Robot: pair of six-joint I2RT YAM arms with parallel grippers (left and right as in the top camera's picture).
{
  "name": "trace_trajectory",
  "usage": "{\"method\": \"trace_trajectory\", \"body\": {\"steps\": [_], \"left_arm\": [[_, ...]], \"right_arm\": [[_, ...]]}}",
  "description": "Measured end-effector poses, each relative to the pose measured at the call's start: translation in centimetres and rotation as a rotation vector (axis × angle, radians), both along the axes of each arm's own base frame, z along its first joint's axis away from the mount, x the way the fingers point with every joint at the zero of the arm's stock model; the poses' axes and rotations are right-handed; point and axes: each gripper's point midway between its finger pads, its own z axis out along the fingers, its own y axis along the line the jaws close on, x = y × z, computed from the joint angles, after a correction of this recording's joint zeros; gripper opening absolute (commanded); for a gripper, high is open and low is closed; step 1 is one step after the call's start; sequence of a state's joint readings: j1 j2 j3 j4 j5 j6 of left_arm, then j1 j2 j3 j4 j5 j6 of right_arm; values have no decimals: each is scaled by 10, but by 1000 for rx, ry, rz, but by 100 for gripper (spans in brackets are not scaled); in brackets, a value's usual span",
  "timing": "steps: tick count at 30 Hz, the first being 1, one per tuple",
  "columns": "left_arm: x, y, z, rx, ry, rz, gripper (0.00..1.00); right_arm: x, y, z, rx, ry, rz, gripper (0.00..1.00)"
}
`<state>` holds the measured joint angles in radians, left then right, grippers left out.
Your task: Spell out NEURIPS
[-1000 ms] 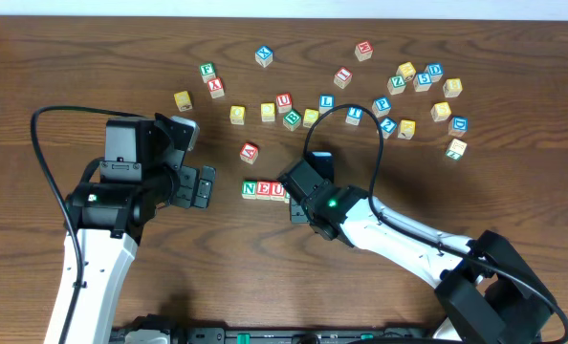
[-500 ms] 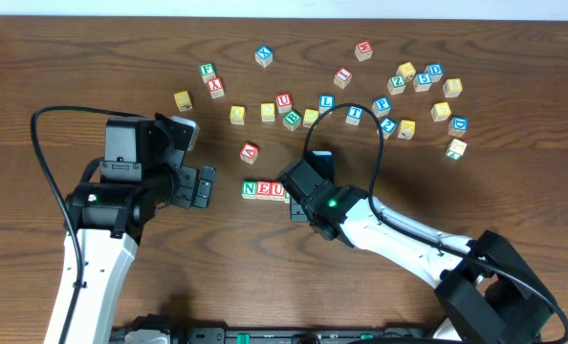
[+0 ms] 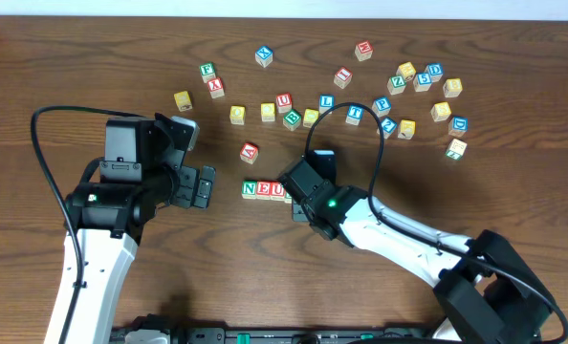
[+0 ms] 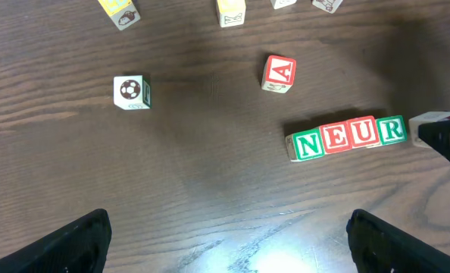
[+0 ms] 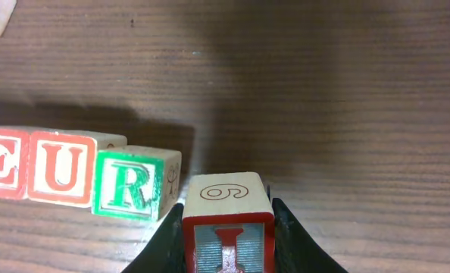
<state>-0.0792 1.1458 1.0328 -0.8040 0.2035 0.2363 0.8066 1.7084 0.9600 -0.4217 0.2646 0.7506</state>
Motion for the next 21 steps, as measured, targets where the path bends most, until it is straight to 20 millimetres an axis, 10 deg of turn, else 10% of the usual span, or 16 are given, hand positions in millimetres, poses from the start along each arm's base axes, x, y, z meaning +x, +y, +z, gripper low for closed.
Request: {"method": "trace_trajectory", "body": {"steps": [21], "left_arm": [[0,0,0,0,-1,0,98]], "right_arm": [[13,-2,-10,-17,-26,-7,5]]}}
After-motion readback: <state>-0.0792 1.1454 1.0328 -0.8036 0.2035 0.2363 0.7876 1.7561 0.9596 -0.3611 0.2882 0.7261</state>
